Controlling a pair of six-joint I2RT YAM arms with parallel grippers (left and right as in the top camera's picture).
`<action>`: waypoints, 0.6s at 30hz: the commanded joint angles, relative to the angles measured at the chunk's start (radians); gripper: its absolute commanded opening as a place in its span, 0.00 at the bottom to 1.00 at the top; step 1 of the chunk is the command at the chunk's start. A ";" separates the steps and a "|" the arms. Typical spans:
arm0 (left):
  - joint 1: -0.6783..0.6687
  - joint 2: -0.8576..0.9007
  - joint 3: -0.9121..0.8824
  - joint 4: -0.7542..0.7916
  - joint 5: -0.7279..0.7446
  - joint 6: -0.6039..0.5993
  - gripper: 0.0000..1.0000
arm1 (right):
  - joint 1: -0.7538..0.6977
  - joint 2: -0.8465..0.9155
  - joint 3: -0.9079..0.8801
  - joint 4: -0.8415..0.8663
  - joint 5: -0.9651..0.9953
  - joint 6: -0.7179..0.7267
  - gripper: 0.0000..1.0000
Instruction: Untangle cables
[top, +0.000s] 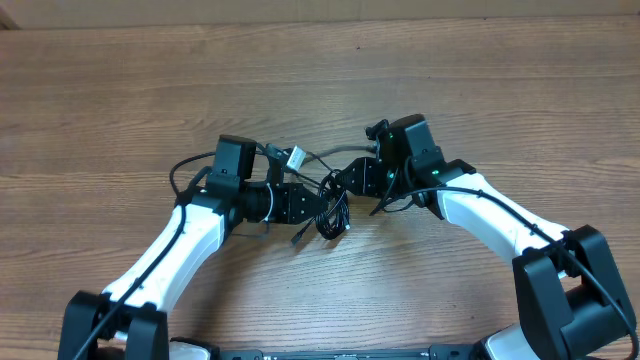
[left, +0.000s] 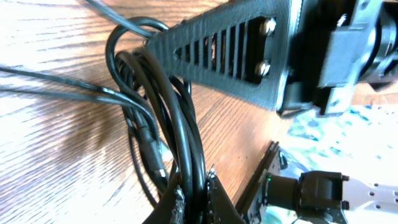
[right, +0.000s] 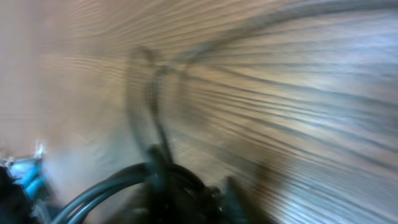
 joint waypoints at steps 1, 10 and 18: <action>0.006 -0.056 0.010 -0.041 -0.073 0.049 0.04 | -0.041 0.011 0.000 0.081 -0.291 -0.008 0.10; 0.006 -0.056 0.010 -0.039 -0.343 0.047 0.04 | -0.107 0.011 0.000 0.257 -0.717 0.005 0.05; 0.006 -0.056 0.010 -0.023 -0.336 0.090 0.04 | -0.161 0.011 0.000 0.250 -0.748 0.031 0.08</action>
